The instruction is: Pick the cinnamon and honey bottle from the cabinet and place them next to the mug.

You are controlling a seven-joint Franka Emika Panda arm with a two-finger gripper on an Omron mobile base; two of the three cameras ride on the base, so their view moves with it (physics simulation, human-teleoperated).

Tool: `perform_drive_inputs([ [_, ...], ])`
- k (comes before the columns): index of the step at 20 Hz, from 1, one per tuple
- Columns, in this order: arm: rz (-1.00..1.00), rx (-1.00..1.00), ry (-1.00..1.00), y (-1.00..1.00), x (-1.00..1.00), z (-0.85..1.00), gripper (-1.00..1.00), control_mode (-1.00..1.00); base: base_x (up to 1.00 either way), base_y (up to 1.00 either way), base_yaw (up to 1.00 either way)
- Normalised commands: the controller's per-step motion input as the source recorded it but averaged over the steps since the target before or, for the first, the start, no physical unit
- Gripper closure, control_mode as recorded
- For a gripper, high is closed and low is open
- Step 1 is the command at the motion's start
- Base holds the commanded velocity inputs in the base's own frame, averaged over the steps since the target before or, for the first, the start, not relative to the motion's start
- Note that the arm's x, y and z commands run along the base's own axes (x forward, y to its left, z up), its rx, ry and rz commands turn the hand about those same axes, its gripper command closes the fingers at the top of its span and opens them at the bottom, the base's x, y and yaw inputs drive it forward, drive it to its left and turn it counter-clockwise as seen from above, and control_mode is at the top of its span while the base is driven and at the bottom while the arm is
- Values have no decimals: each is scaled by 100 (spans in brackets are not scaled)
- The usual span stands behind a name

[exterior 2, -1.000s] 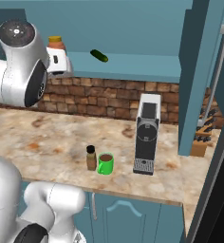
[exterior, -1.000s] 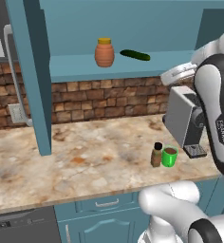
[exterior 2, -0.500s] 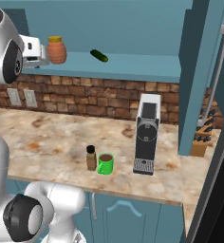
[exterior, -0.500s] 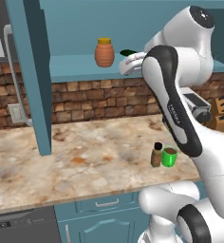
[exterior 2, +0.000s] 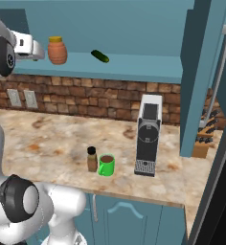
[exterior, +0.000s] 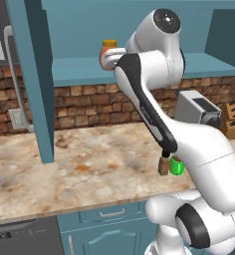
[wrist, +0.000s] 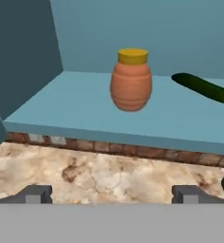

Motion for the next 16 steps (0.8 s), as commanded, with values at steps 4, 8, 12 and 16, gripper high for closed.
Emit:
perform_drive_inputs([
  [4,0,20,-8,-39,50,4,-100,-100,0,0,0],
  [8,0,25,-7,-33,47,2,-100,-100,0,0,0],
  [12,0,4,-1,-6,47,0,-100,-100,0,0,0],
  [16,0,-7,0,3,17,8,-100,-100,0,0,0],
])
